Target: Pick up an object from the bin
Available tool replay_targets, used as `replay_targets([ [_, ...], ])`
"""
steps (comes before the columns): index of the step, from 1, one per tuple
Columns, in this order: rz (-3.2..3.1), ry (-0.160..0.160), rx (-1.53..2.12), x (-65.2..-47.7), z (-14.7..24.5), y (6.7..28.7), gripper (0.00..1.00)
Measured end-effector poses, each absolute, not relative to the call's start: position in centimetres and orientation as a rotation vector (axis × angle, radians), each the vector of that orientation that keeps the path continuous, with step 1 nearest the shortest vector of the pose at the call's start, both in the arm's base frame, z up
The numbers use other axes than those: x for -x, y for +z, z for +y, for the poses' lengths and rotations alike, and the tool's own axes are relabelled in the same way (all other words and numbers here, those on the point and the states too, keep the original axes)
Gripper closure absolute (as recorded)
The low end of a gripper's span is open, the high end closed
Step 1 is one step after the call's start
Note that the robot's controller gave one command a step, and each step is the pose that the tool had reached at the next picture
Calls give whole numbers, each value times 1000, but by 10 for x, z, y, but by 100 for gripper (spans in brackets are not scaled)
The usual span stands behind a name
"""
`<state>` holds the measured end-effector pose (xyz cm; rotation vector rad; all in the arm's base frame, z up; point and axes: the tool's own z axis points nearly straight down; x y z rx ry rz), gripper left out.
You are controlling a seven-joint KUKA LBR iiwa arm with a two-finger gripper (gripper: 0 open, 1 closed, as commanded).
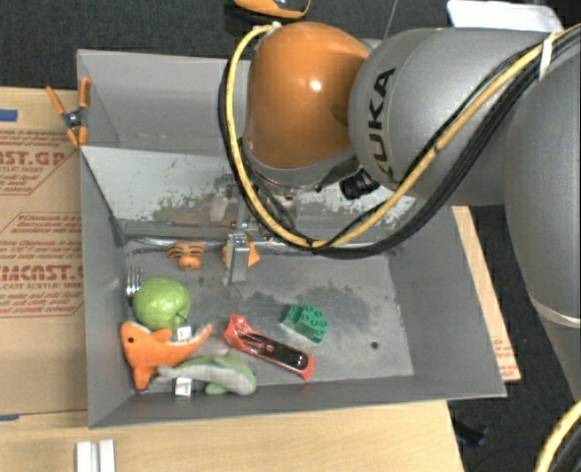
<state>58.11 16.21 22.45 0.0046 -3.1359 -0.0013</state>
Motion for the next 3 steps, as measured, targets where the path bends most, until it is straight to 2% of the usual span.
replay_targets([
  [1,-3144,-3,-2,-583,161,230,0],
  [2,-3139,-2,-214,-571,190,158,0],
  [3,-3088,-3,-648,-561,239,140,0],
])
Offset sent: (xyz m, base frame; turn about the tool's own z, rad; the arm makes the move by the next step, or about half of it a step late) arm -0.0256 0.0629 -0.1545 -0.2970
